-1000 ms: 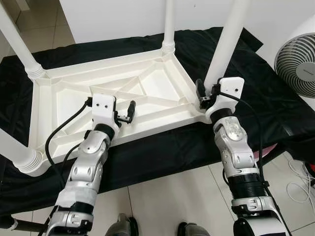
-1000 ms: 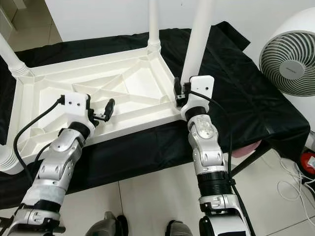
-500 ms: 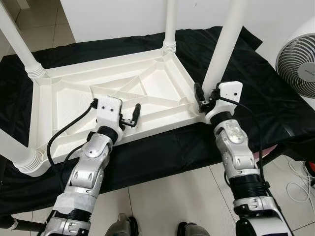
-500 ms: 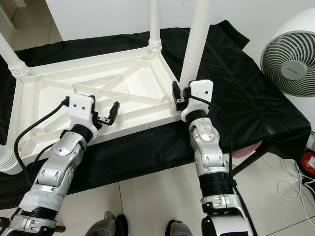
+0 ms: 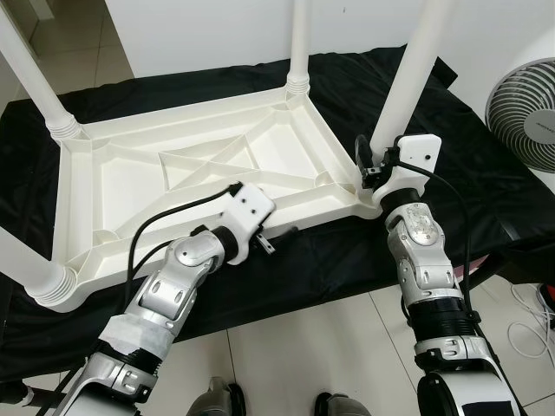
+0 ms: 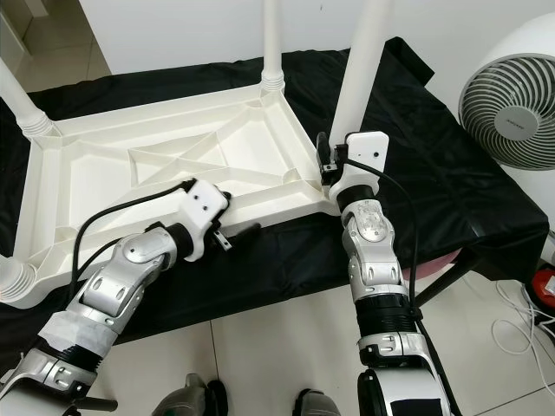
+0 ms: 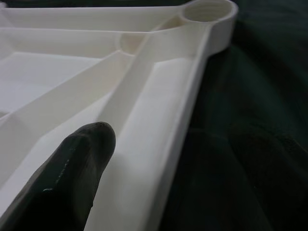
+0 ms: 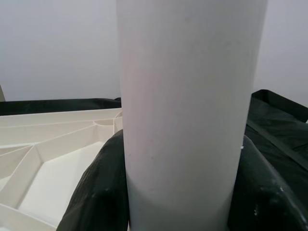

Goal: Building children table

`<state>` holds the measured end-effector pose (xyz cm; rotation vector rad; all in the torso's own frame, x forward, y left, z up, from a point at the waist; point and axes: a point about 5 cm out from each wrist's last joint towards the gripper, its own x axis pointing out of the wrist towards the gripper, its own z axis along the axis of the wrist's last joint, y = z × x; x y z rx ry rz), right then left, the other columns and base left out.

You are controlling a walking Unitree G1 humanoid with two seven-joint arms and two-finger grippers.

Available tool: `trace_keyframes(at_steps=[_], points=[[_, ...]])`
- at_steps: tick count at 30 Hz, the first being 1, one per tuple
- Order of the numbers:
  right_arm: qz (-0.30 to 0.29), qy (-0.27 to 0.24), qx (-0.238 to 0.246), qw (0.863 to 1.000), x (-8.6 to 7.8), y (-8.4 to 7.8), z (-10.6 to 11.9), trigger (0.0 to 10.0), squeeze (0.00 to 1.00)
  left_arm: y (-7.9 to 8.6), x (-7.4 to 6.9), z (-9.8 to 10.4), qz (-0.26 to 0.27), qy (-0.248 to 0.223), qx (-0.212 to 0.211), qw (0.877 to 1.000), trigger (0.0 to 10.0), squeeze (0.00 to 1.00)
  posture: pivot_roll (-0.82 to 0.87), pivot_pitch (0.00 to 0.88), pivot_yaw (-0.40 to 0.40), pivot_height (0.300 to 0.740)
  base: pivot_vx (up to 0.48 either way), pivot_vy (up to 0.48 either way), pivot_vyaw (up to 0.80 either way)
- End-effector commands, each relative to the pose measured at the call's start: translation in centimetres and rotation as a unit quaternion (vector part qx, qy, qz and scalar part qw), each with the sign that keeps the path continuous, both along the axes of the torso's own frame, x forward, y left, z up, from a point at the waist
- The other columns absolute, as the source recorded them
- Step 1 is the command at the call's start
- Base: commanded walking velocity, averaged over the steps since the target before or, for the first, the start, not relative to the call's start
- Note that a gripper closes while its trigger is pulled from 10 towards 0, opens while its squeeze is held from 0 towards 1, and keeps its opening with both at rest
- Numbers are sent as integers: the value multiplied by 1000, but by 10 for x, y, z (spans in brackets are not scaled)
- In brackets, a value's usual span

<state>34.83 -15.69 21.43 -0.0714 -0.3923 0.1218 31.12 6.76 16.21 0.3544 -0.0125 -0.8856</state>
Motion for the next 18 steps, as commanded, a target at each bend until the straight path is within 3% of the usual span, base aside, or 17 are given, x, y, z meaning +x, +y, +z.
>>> trace_keyframes(at_steps=[1, 8, 18], points=[[-6, -11, -3, 1000, 0, -1, 2, 10000, 0, -3, -2, -2, -29, 6, 23, 999, 10000, 0, -87, 81, 93, 740, 0, 0, 0], [-16, -12, -4, 1000, 0, -4, 2, 10000, 0, -11, -8, -7, -81, 21, 53, 995, 10000, 0, -97, 80, 102, 740, 0, 0, 0], [-28, -19, -10, 999, -1, -8, 4, 10000, 0, -17, 9, -7, -46, 54, 61, 996, 10000, 0, -124, 83, 115, 740, 0, 0, 0]])
